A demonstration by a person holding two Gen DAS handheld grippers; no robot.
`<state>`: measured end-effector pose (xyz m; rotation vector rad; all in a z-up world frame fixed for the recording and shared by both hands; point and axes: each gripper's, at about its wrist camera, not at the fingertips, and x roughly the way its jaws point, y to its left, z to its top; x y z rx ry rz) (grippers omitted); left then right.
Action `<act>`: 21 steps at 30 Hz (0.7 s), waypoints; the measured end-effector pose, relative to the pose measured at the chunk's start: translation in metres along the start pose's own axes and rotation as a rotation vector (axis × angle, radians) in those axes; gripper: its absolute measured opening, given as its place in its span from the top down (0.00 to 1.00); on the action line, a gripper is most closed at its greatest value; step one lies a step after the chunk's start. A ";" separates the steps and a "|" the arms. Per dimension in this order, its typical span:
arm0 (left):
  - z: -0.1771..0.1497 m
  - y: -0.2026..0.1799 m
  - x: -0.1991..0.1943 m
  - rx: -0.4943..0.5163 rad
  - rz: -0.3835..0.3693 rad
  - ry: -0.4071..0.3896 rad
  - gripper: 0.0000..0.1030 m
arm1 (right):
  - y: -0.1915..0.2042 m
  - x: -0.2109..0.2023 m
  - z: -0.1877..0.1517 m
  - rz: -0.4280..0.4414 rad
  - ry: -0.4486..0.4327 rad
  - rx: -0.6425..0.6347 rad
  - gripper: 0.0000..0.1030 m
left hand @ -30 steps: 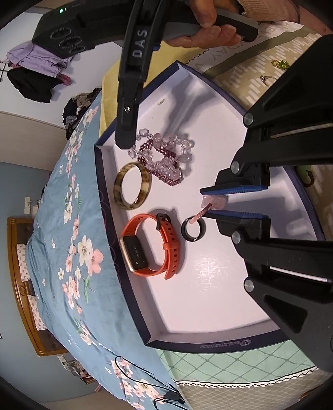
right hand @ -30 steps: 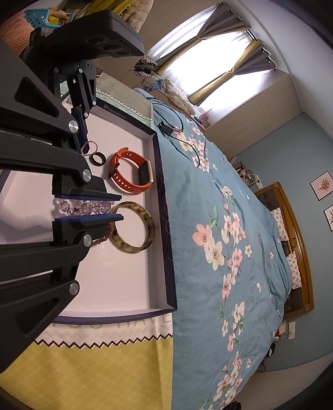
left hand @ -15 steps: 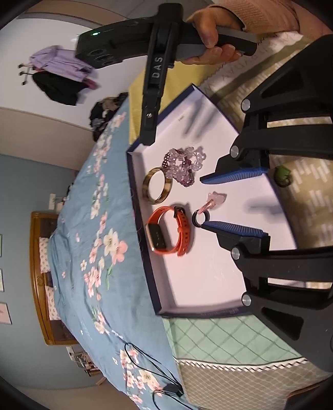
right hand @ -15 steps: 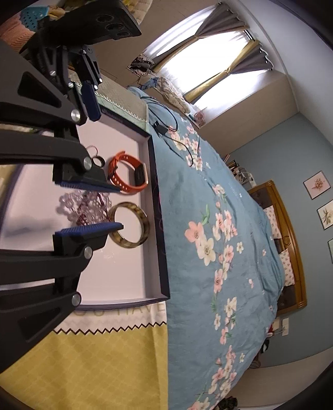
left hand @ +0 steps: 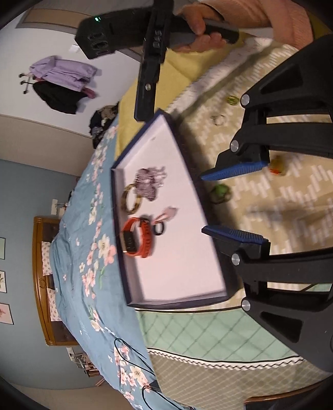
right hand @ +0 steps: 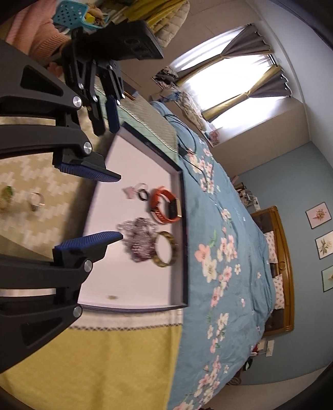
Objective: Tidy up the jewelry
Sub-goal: 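Move both open tools back to the rings lying beside the box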
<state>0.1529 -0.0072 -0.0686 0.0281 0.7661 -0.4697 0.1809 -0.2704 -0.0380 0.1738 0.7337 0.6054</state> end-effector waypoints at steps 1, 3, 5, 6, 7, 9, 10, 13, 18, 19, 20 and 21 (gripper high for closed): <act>-0.003 -0.001 0.001 -0.003 -0.005 0.007 0.65 | 0.002 -0.001 -0.006 -0.004 0.011 -0.006 0.63; -0.010 -0.002 0.004 -0.012 -0.013 0.020 0.65 | 0.003 -0.003 -0.018 -0.008 0.038 -0.013 0.63; -0.014 -0.002 0.007 -0.014 -0.013 0.029 0.63 | 0.005 -0.003 -0.031 -0.018 0.064 -0.018 0.61; -0.015 -0.002 0.009 -0.017 -0.015 0.033 0.63 | 0.004 -0.003 -0.036 -0.020 0.076 -0.015 0.61; -0.015 -0.002 0.010 -0.018 -0.018 0.039 0.63 | 0.003 -0.003 -0.042 -0.024 0.086 -0.006 0.61; -0.016 -0.005 0.015 -0.014 -0.010 0.053 0.63 | 0.001 -0.004 -0.050 -0.023 0.094 0.011 0.60; -0.016 -0.005 0.017 -0.013 -0.009 0.059 0.63 | -0.001 -0.004 -0.053 -0.025 0.096 0.021 0.60; -0.014 -0.006 0.028 -0.018 -0.006 0.083 0.63 | -0.003 -0.006 -0.061 -0.021 0.095 0.047 0.60; -0.009 -0.008 0.041 -0.028 -0.007 0.109 0.65 | -0.003 -0.006 -0.065 -0.012 0.092 0.059 0.59; -0.008 -0.008 0.043 -0.030 -0.005 0.115 0.65 | -0.003 -0.006 -0.065 -0.011 0.090 0.061 0.59; -0.008 -0.008 0.046 -0.035 -0.006 0.123 0.65 | -0.004 -0.005 -0.065 -0.011 0.089 0.062 0.59; -0.007 -0.007 0.047 -0.037 -0.005 0.125 0.65 | -0.004 -0.005 -0.066 -0.010 0.088 0.064 0.59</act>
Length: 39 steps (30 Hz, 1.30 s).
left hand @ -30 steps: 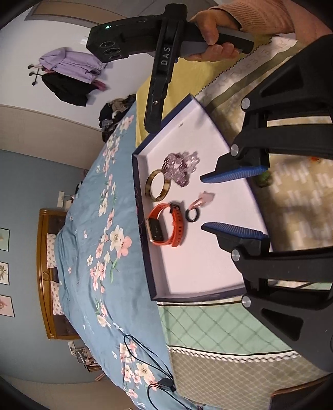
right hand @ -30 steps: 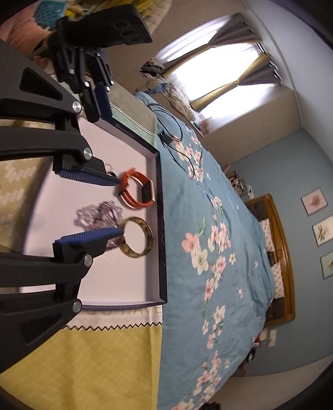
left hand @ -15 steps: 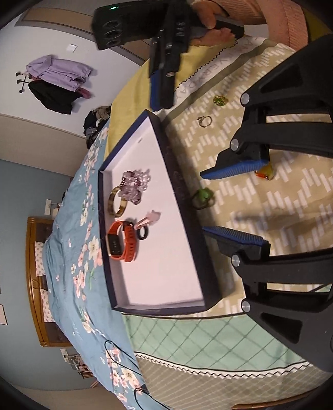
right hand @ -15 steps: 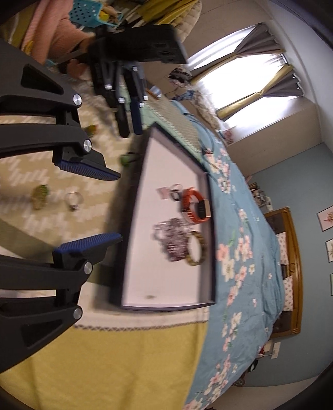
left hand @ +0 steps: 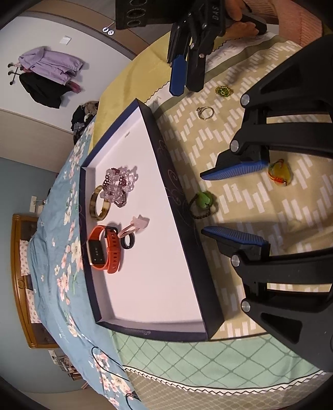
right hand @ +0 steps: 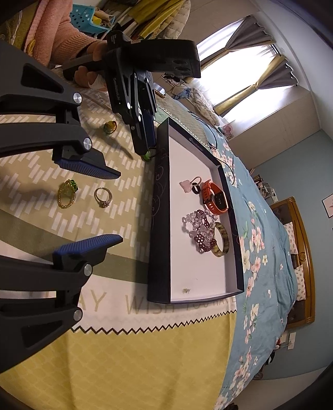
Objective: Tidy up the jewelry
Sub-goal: 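Move both open tools back to the rings lying beside the box, then grasp the green-stone ring with the left tool while the right tool grasps the gold green-stone ring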
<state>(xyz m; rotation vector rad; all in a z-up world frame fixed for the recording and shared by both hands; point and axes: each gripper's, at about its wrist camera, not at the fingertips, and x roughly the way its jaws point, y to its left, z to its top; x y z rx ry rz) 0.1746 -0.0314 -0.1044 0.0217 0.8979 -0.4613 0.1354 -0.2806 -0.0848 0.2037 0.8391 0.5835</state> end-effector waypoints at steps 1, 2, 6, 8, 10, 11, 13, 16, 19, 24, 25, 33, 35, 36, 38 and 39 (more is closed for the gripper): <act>0.001 0.000 0.000 0.000 0.000 -0.001 0.66 | 0.000 0.000 0.000 0.003 0.000 0.002 0.59; 0.002 -0.001 0.001 0.000 -0.002 -0.002 0.69 | 0.000 0.000 -0.001 0.005 0.000 0.004 0.59; 0.004 -0.003 0.007 -0.002 -0.007 0.010 0.76 | 0.000 0.002 -0.002 0.008 0.004 0.006 0.59; 0.005 -0.004 0.008 0.003 -0.010 0.013 0.82 | 0.000 0.002 -0.002 0.008 0.007 0.007 0.59; 0.004 -0.005 0.008 0.005 -0.008 0.012 0.83 | 0.000 0.001 -0.003 0.007 0.007 0.006 0.59; 0.004 -0.006 0.008 0.005 -0.010 0.011 0.84 | 0.000 0.002 -0.003 0.007 0.007 0.005 0.59; 0.003 -0.007 0.006 0.004 -0.018 0.012 0.89 | 0.000 0.002 -0.003 0.005 0.009 0.002 0.59; -0.002 -0.008 0.004 0.006 -0.028 0.013 0.93 | 0.003 0.003 -0.005 -0.008 0.014 -0.016 0.59; -0.005 -0.008 0.000 0.003 -0.036 0.008 0.93 | 0.007 0.003 -0.007 -0.021 0.024 -0.042 0.59; -0.009 -0.009 -0.007 0.002 -0.047 -0.004 0.93 | 0.012 0.001 -0.011 -0.035 0.031 -0.067 0.59; -0.011 -0.009 -0.009 0.004 -0.046 -0.007 0.93 | 0.013 0.000 -0.012 -0.033 0.030 -0.072 0.59; -0.020 -0.005 -0.021 -0.011 -0.059 -0.019 0.93 | 0.027 -0.003 -0.025 -0.046 0.063 -0.143 0.60; -0.021 -0.005 -0.023 -0.013 -0.061 -0.019 0.93 | 0.030 0.000 -0.028 -0.061 0.074 -0.163 0.65; -0.022 -0.005 -0.023 -0.012 -0.062 -0.019 0.93 | 0.031 0.001 -0.029 -0.065 0.077 -0.167 0.66; -0.023 -0.005 -0.024 -0.007 -0.057 -0.019 0.93 | 0.034 0.002 -0.030 -0.091 0.078 -0.191 0.71; -0.024 -0.006 -0.024 -0.006 -0.057 -0.020 0.93 | 0.036 0.003 -0.031 -0.098 0.080 -0.200 0.73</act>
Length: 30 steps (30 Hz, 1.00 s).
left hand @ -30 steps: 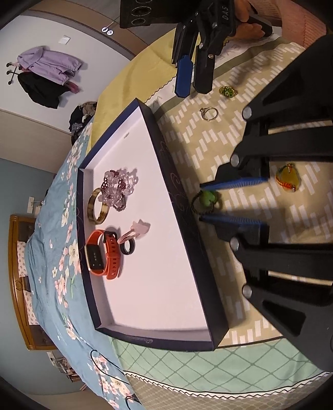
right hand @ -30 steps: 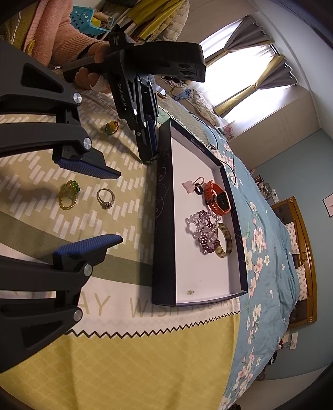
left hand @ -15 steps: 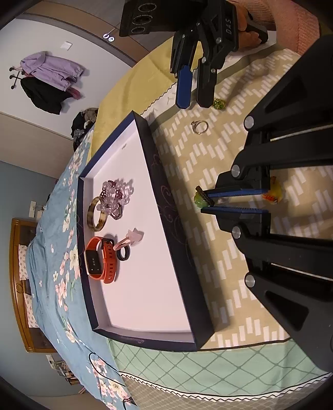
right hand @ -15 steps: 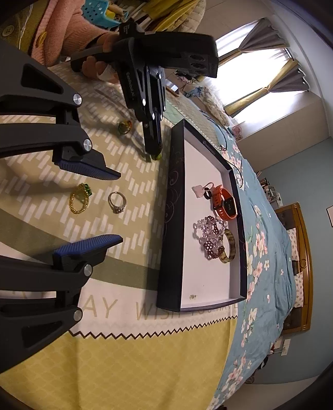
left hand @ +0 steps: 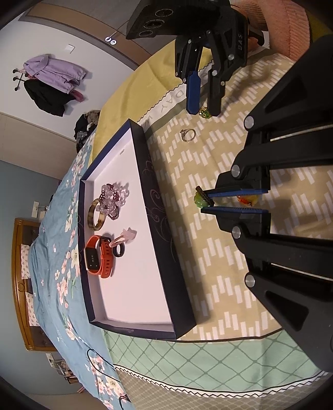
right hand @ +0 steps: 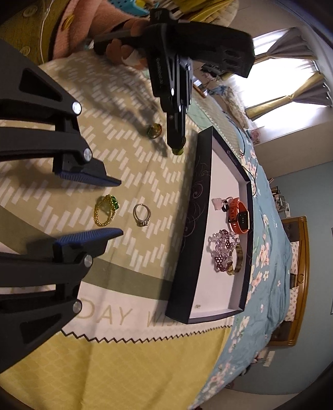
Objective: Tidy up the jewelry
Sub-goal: 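Grasp the green-stone ring with the left tool while the right tool grasps the gold green-stone ring, then carry the green ring into the box with the left tool while the right tool carries its ring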
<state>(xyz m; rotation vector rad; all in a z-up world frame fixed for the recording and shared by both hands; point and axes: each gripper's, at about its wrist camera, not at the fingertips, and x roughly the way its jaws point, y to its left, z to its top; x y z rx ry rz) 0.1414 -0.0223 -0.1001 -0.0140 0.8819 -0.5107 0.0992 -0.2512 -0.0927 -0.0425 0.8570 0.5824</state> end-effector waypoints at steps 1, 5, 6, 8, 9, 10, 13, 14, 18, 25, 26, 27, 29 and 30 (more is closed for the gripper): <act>-0.001 0.000 -0.001 -0.001 -0.002 -0.001 0.93 | 0.001 0.000 0.000 -0.003 0.001 -0.005 0.80; -0.003 0.001 -0.004 -0.010 -0.005 -0.007 0.93 | 0.002 0.000 -0.001 -0.015 -0.003 -0.014 0.88; -0.004 0.002 -0.005 -0.013 -0.004 -0.008 0.93 | 0.001 -0.001 -0.001 -0.015 -0.006 -0.014 0.88; -0.004 0.002 -0.006 -0.015 -0.005 -0.012 0.93 | 0.001 -0.001 0.000 -0.013 -0.010 -0.013 0.90; -0.004 0.002 -0.007 -0.015 -0.005 -0.013 0.93 | 0.000 -0.002 0.000 -0.013 -0.014 -0.010 0.91; -0.004 0.002 -0.008 -0.016 -0.005 -0.015 0.93 | 0.000 -0.003 0.000 -0.012 -0.019 -0.006 0.91; -0.004 0.002 -0.011 -0.017 -0.006 -0.022 0.93 | -0.001 -0.006 0.003 -0.005 -0.033 0.004 0.91; -0.004 0.003 -0.011 -0.018 -0.007 -0.024 0.93 | -0.001 -0.007 0.004 -0.002 -0.036 0.006 0.91; -0.002 0.001 -0.016 -0.016 -0.010 -0.037 0.93 | -0.001 -0.011 0.008 0.009 -0.062 0.015 0.91; 0.003 -0.002 -0.026 -0.013 -0.013 -0.066 0.93 | 0.000 -0.017 0.019 0.033 -0.113 0.030 0.91; 0.003 -0.003 -0.028 -0.012 -0.013 -0.070 0.93 | 0.000 -0.017 0.020 0.035 -0.117 0.031 0.91; 0.004 -0.003 -0.029 -0.011 -0.014 -0.074 0.93 | 0.000 -0.018 0.022 0.034 -0.122 0.030 0.91; 0.007 -0.004 -0.031 -0.010 -0.016 -0.082 0.93 | 0.000 -0.018 0.026 0.042 -0.130 0.030 0.91; 0.008 -0.005 -0.032 -0.009 -0.016 -0.085 0.93 | 0.000 -0.018 0.027 0.043 -0.134 0.030 0.91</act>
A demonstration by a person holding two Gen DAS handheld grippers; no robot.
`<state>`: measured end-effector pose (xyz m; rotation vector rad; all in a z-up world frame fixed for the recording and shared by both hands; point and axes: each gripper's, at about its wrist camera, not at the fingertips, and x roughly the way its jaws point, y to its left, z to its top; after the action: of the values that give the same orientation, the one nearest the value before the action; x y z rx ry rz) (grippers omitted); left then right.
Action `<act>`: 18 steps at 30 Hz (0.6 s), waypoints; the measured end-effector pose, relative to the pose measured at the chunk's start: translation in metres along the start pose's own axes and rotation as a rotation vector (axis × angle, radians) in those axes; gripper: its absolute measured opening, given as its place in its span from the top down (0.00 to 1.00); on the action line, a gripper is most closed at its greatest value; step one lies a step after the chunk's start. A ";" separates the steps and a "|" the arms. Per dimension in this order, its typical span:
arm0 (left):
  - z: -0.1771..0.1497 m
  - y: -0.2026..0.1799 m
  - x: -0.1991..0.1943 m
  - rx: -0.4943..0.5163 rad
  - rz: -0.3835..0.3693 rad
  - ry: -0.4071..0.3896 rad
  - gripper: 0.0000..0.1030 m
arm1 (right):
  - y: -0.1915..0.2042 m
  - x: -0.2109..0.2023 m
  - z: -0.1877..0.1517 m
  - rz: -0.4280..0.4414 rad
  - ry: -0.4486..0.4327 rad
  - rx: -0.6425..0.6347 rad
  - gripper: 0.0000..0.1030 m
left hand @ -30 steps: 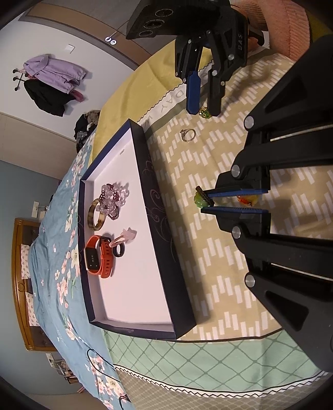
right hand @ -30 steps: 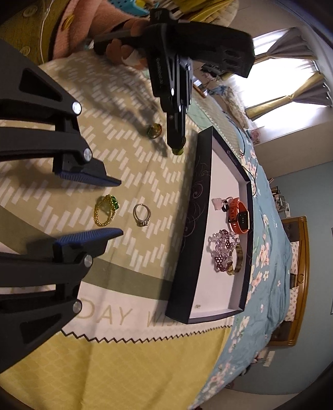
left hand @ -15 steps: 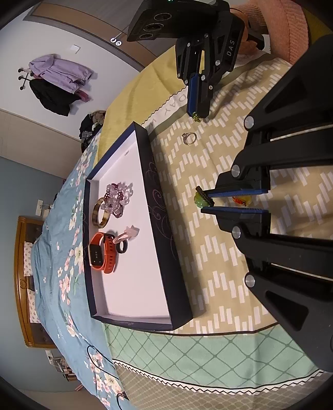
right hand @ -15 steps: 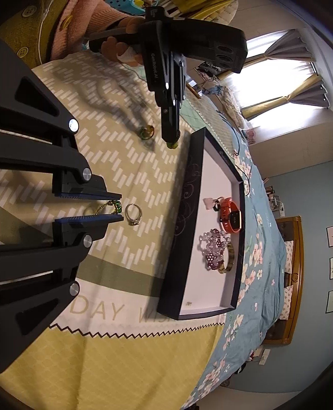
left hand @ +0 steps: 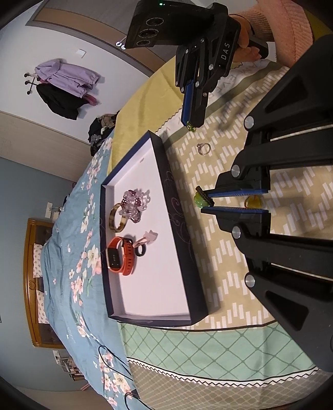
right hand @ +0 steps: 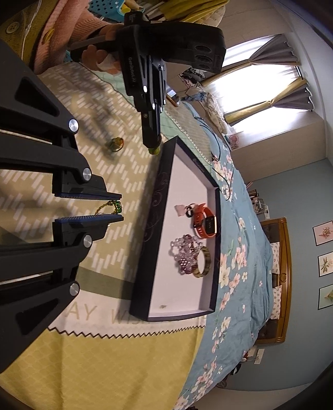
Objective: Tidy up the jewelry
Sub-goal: 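Carry the green ring into the box with the left tool while the right tool carries its ring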
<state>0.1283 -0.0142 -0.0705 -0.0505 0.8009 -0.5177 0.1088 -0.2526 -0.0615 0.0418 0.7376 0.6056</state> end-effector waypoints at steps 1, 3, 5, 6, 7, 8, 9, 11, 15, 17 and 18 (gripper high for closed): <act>0.001 0.000 -0.001 -0.001 -0.001 -0.002 0.93 | 0.000 0.000 0.002 0.001 -0.005 -0.001 0.91; 0.002 -0.001 -0.001 0.001 -0.002 -0.008 0.93 | 0.001 0.000 0.005 0.005 -0.015 -0.004 0.91; 0.005 -0.002 -0.002 0.003 -0.004 -0.014 0.93 | 0.002 0.000 0.008 0.007 -0.023 -0.005 0.91; 0.005 -0.002 -0.003 0.004 -0.005 -0.017 0.93 | 0.002 0.001 0.009 0.009 -0.025 -0.007 0.91; 0.006 -0.002 -0.003 0.006 -0.004 -0.019 0.93 | 0.002 0.001 0.011 0.009 -0.028 -0.009 0.91; 0.007 -0.003 -0.003 0.007 -0.005 -0.022 0.93 | 0.002 0.001 0.012 0.009 -0.031 -0.012 0.91; 0.008 -0.003 -0.004 0.007 -0.006 -0.025 0.93 | 0.002 0.002 0.014 0.010 -0.034 -0.013 0.91; 0.010 -0.003 -0.005 0.008 -0.005 -0.030 0.93 | 0.002 0.002 0.016 0.011 -0.040 -0.014 0.91; 0.011 -0.004 -0.007 0.009 -0.005 -0.038 0.93 | 0.002 0.004 0.019 0.011 -0.044 -0.014 0.91; 0.012 -0.004 -0.007 0.010 -0.004 -0.041 0.93 | 0.002 0.006 0.020 0.011 -0.045 -0.014 0.91; 0.013 -0.004 -0.007 0.010 -0.004 -0.042 0.93 | 0.002 0.006 0.021 0.010 -0.047 -0.016 0.91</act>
<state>0.1314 -0.0160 -0.0559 -0.0535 0.7574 -0.5223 0.1253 -0.2442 -0.0492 0.0452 0.6871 0.6180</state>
